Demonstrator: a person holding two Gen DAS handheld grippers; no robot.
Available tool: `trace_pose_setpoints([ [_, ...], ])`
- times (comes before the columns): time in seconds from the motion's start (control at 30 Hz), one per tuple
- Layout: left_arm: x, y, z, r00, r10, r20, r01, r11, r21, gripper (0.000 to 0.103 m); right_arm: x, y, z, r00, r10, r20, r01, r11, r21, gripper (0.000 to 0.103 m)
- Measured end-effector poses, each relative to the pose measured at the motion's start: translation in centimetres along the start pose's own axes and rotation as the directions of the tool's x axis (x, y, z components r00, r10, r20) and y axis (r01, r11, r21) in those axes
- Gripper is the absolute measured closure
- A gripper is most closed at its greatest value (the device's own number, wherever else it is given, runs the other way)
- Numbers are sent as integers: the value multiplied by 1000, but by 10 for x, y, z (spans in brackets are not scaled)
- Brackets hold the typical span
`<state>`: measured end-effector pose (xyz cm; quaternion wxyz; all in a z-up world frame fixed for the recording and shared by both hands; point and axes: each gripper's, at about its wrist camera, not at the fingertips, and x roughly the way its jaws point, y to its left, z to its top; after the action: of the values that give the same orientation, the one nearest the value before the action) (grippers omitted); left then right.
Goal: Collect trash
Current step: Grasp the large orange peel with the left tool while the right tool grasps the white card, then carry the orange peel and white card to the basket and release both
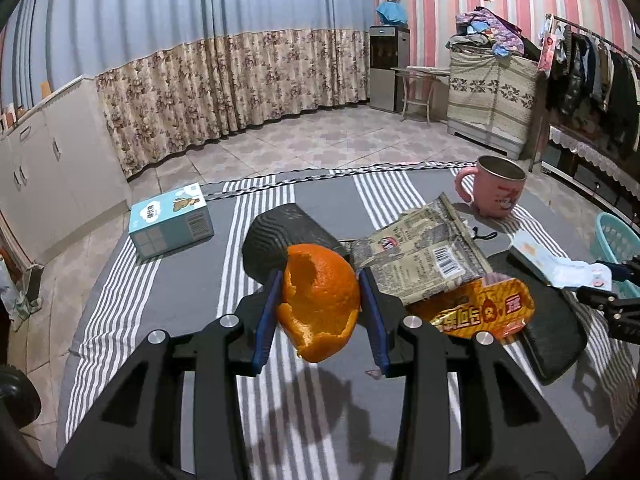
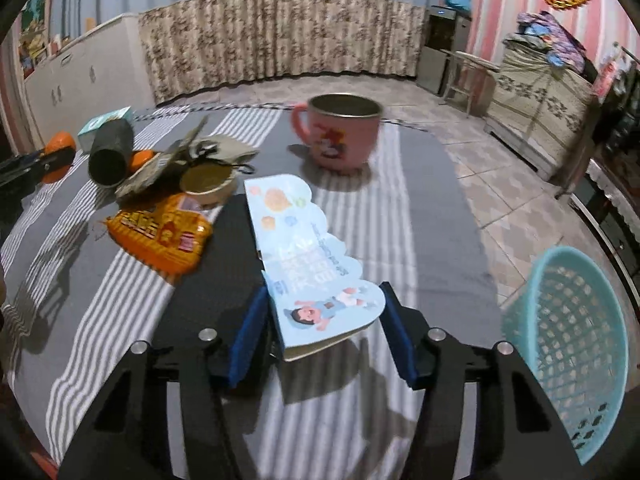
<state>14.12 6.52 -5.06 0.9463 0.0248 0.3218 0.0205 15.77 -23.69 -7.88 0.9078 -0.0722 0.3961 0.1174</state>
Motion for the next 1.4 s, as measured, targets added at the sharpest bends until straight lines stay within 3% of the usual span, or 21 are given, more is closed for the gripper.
trace_pose_setpoints([
  [0.7,-23,-57,11,999,-25,27,23,998,65,65,-42,-58,-19,995,-13,97,0,992,128,49],
  [1.4,-41,-80,33,997,-29,73,24,997,77,65,-68,-64,-11,984,-14,178,-10,991,132,49],
])
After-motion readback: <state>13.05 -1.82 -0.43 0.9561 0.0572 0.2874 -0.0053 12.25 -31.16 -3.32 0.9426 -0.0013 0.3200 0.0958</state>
